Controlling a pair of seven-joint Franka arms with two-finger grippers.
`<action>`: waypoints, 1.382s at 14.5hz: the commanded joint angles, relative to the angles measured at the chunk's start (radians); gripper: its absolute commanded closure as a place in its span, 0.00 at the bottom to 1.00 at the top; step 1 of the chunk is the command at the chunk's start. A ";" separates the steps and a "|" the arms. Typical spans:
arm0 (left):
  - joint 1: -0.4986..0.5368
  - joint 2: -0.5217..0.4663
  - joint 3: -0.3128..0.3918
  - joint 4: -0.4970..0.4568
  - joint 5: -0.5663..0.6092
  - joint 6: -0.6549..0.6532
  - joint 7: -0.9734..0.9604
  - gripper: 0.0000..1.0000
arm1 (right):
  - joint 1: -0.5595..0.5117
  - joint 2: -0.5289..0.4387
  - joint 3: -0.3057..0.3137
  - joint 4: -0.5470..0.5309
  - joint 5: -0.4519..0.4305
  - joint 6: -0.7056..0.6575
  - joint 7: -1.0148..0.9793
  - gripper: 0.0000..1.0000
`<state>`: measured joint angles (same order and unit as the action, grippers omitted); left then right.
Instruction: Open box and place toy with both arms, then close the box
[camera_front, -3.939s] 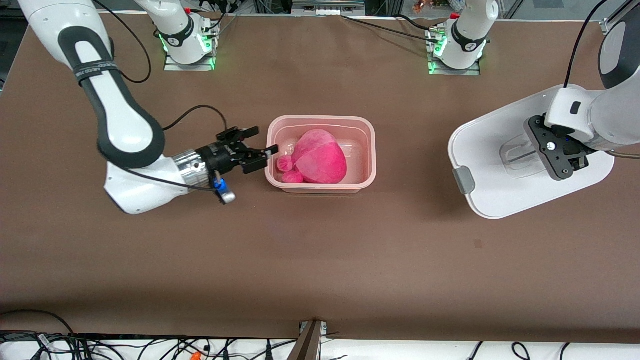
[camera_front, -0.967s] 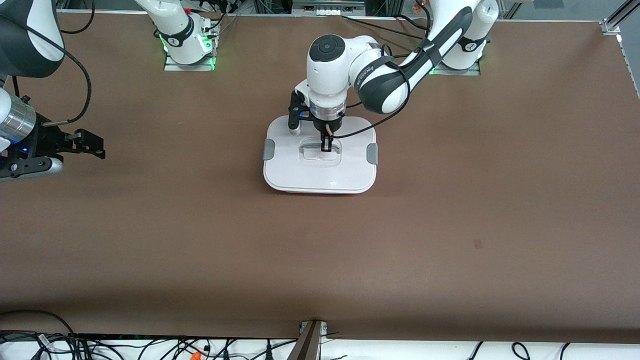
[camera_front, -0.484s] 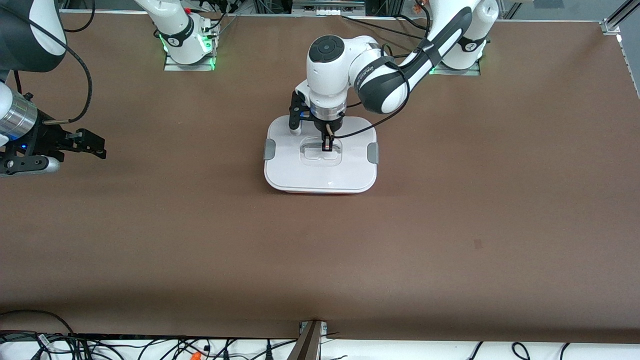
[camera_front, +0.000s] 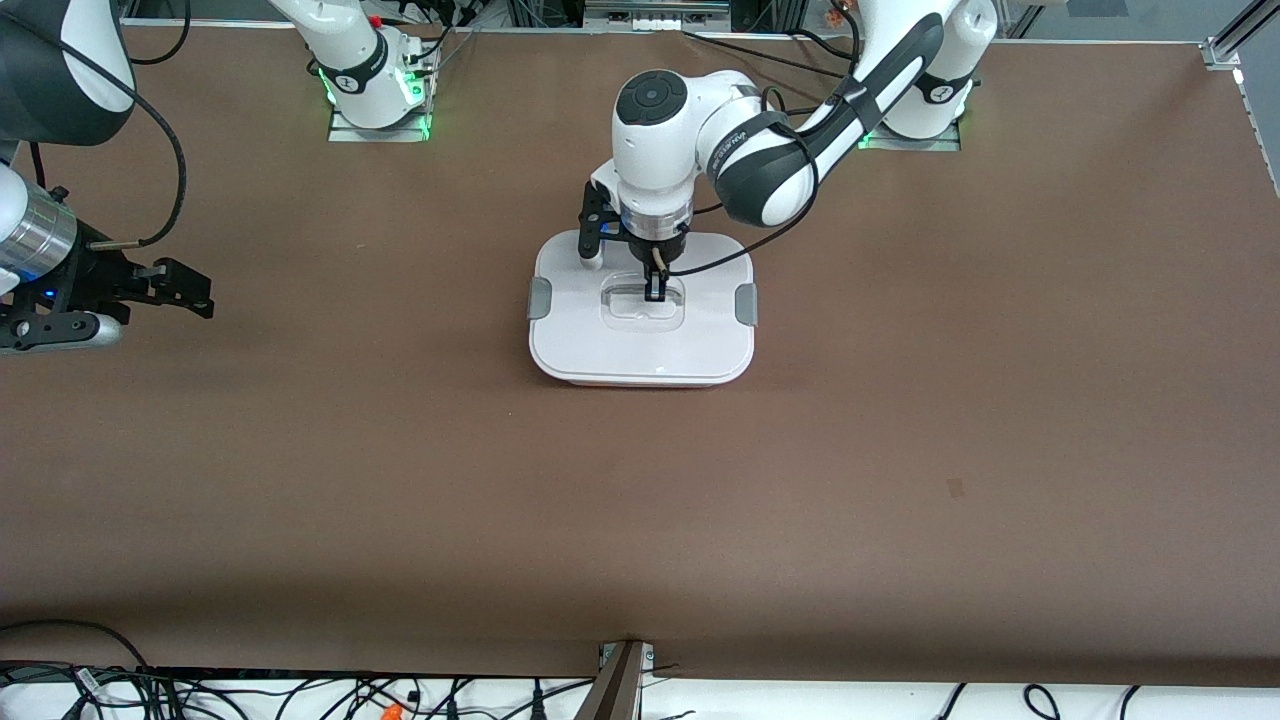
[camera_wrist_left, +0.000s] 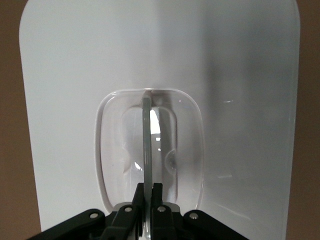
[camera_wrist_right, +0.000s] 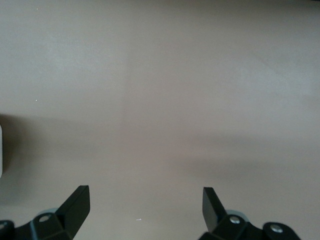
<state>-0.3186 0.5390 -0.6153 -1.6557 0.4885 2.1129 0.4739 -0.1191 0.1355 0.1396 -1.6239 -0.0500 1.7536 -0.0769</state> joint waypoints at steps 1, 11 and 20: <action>-0.005 -0.022 0.005 -0.033 0.028 -0.080 -0.006 1.00 | 0.004 -0.031 -0.002 -0.034 0.001 0.010 0.016 0.01; -0.005 -0.043 0.002 0.028 0.010 -0.192 -0.009 0.00 | 0.004 -0.031 -0.002 -0.034 0.001 0.007 0.016 0.01; 0.157 -0.213 0.003 0.108 -0.233 -0.367 -0.020 0.00 | 0.004 -0.027 -0.002 -0.028 0.002 0.006 0.009 0.01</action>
<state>-0.2446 0.3933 -0.6102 -1.5402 0.3329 1.7978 0.4567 -0.1184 0.1355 0.1396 -1.6251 -0.0500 1.7535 -0.0767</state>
